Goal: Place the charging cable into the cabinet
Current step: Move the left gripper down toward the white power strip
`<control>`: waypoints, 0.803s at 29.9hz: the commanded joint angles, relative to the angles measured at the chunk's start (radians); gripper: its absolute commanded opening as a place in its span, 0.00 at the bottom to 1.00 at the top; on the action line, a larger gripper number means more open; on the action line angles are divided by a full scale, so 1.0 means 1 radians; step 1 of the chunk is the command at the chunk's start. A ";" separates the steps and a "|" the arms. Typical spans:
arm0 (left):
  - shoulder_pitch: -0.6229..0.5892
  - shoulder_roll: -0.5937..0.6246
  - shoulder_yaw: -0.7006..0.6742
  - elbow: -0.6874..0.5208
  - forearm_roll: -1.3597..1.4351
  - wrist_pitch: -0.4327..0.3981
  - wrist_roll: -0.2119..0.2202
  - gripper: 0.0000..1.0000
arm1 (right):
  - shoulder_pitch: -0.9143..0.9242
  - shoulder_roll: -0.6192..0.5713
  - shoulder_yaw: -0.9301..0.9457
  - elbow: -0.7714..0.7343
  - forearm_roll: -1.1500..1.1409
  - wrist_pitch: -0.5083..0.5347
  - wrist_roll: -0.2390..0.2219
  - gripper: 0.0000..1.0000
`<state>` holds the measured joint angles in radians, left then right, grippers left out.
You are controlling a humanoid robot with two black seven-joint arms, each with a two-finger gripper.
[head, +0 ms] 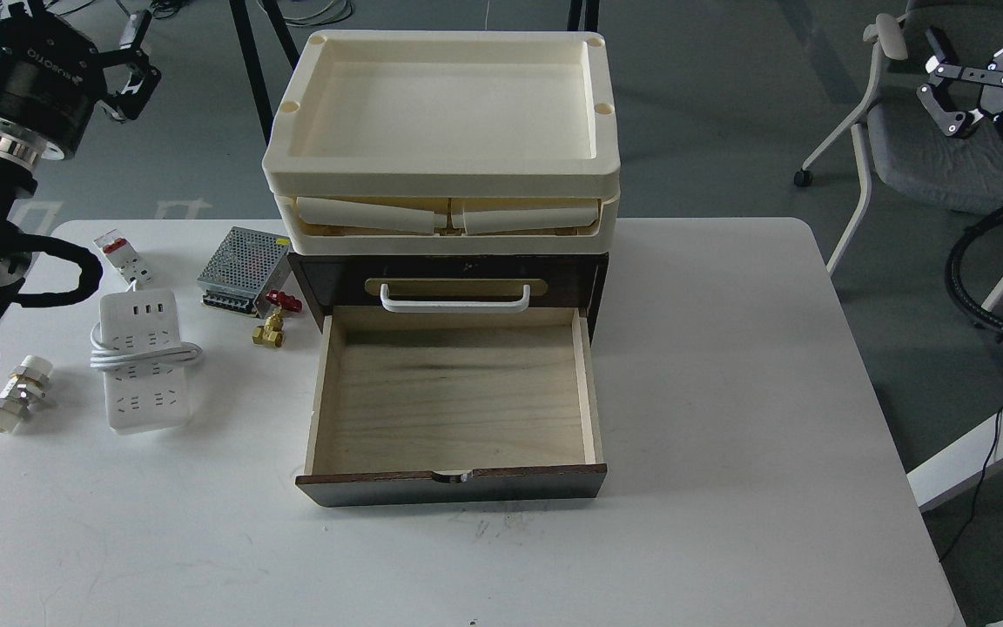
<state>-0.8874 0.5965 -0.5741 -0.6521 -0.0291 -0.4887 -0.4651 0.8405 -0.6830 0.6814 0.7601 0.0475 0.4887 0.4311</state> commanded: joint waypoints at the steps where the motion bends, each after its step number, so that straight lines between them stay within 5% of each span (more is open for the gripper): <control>1: -0.004 -0.017 -0.004 0.006 -0.003 0.000 -0.004 1.00 | -0.012 -0.006 0.017 -0.002 0.009 0.000 0.002 1.00; 5: 0.002 -0.003 -0.056 0.035 -0.041 0.000 -0.012 1.00 | -0.014 -0.004 0.049 -0.022 0.011 0.000 0.002 1.00; 9: 0.036 -0.043 -0.122 0.227 -0.112 0.000 -0.014 1.00 | -0.012 -0.006 0.061 -0.022 0.011 0.000 0.002 1.00; 16: 0.050 -0.135 -0.369 0.250 -0.129 0.000 -0.024 1.00 | -0.015 -0.012 0.083 -0.022 0.012 0.000 0.002 1.00; 19: 0.044 -0.153 -0.411 0.203 -0.138 0.000 -0.024 1.00 | -0.021 -0.018 0.083 -0.022 0.012 0.000 0.002 1.00; 24: 0.068 -0.115 -0.486 -0.074 -0.101 0.000 -0.024 1.00 | -0.021 -0.033 0.083 -0.022 0.011 0.000 0.000 1.00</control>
<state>-0.8362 0.4498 -1.0502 -0.5759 -0.1589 -0.4885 -0.4890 0.8196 -0.7085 0.7640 0.7379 0.0590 0.4887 0.4328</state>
